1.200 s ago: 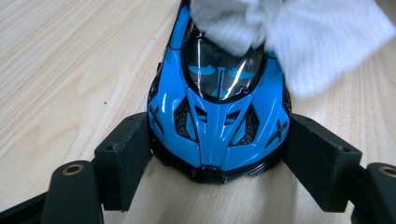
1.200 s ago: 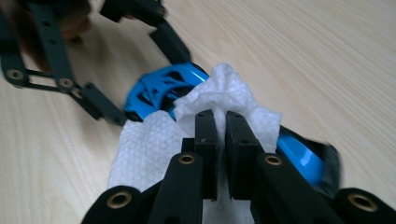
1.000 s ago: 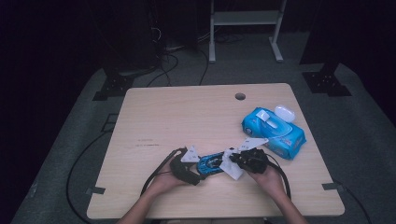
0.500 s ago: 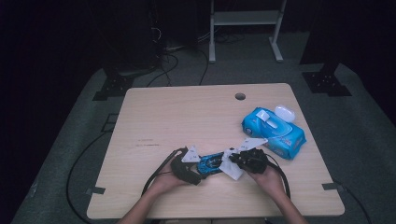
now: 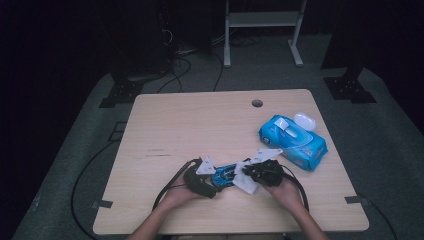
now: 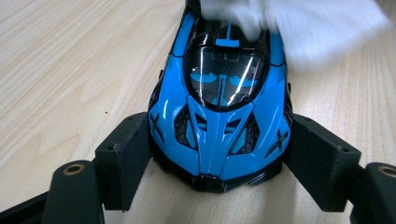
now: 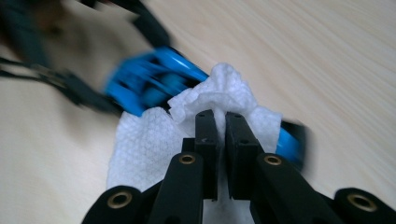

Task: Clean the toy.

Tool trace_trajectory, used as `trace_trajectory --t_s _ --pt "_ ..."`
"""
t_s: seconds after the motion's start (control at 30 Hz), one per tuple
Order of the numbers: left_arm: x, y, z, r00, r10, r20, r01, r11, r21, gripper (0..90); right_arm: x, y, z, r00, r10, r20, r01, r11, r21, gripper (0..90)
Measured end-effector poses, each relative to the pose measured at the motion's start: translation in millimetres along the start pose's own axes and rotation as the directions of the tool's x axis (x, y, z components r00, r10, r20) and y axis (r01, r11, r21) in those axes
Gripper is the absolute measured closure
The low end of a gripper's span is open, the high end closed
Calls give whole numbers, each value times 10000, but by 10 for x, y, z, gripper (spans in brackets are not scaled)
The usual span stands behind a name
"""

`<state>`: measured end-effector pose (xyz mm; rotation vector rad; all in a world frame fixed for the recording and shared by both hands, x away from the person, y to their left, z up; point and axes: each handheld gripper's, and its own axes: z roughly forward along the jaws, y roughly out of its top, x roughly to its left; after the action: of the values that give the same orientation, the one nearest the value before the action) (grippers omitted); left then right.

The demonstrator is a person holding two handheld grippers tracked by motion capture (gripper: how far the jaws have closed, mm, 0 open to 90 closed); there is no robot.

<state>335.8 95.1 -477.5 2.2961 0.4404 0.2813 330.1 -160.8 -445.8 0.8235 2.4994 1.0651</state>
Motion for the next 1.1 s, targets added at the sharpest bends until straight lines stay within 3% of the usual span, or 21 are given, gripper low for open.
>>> trace_trajectory --t_s 0.03,0.07,0.1,0.2,0.37,0.43,0.6,0.67,0.77,0.9,0.93,1.1 --pt "2 -1 -1 10000 19 2 -19 10000 4 252 0 0 0 10000 0 0 0 10000 0 844" --pt "5 -3 2 10000 17 33 -17 10000 -2 251 -83 -64 -46 9991 423 -72 -424 9990 -131 844" --pt "8 -5 4 10000 -21 59 21 10000 0 251 -99 -81 -60 9984 544 -135 -547 9983 -185 844" --pt "6 -3 7 10000 -25 43 25 10000 -8 249 -34 -53 -31 9995 300 -58 -301 9994 -161 844" --pt "4 -8 4 10000 -26 23 26 10000 -37 248 124 25 42 9978 -223 -619 202 9992 -348 843" --pt "3 -12 5 10000 -43 28 43 10000 -74 246 122 25 41 9976 -263 -637 242 9992 -329 843" --pt "22 -37 0 9997 -226 118 225 9997 33 195 -40 -51 -23 9992 189 -348 -193 9998 -102 842" --pt "22 -35 -7 9998 -107 173 107 9999 -7 246 -32 -51 -25 9994 146 -312 -150 9998 -103 842" --pt "13 -29 -6 9999 -53 103 54 10000 -21 247 9 -14 3 9995 1 -331 -4 10000 -99 842" --pt "0 -19 2 10000 13 -8 -13 10000 -66 252 71 61 66 9978 -138 -642 117 9994 -324 844" --pt "-3 -21 5 10000 -21 -10 21 10000 -87 251 144 133 126 9937 -314 -1072 264 9985 -477 844" --pt "-1 -30 3 10000 -16 5 16 9999 -150 252 348 267 295 9789 -1083 -1733 1054 9941 -259 844"
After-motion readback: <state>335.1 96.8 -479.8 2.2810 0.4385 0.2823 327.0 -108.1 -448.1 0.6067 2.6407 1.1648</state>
